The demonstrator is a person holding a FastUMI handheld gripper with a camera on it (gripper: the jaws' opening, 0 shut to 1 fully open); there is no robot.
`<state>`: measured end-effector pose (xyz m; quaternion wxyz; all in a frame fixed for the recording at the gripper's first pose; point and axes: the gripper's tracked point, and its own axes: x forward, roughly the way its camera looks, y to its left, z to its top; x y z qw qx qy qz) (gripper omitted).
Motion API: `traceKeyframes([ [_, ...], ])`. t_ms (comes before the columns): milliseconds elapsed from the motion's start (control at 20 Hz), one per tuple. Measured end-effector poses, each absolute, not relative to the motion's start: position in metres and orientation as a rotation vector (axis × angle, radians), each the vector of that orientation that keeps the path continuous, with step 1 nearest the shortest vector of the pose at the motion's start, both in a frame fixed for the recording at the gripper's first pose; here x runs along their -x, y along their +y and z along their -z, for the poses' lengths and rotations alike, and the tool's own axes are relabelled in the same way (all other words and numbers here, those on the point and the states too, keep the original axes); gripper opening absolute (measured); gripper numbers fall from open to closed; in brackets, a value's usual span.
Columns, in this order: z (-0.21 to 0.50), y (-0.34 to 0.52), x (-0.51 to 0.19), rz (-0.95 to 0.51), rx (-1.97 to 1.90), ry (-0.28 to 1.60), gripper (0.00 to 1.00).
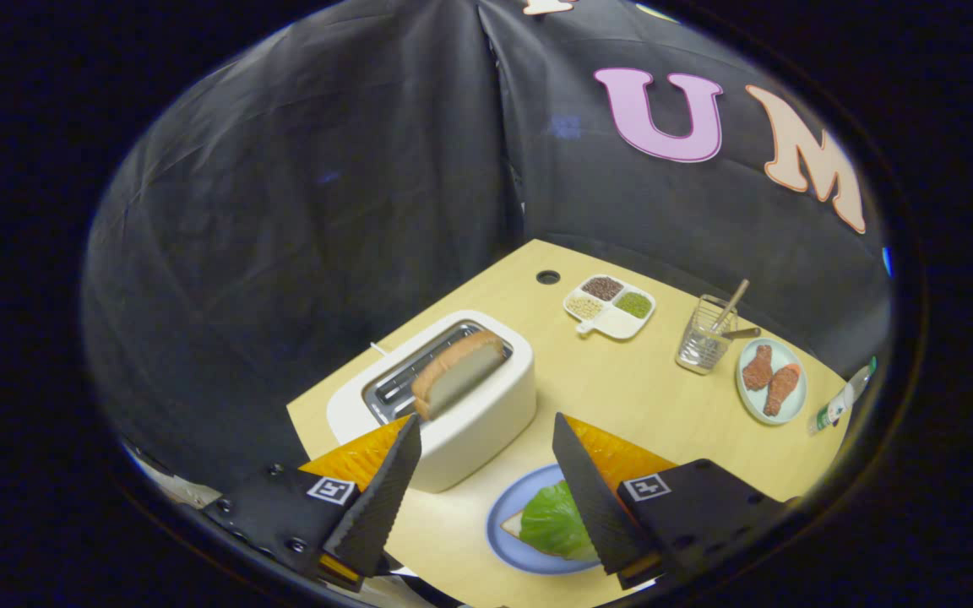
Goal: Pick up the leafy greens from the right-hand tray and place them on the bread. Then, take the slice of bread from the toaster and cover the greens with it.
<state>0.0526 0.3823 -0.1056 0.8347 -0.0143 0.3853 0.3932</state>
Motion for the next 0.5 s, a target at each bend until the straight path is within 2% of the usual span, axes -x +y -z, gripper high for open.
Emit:
traceKeyframes([
  [500, 0.107, 0.440, -0.089, -0.795, -0.080, 0.875, 0.97],
])
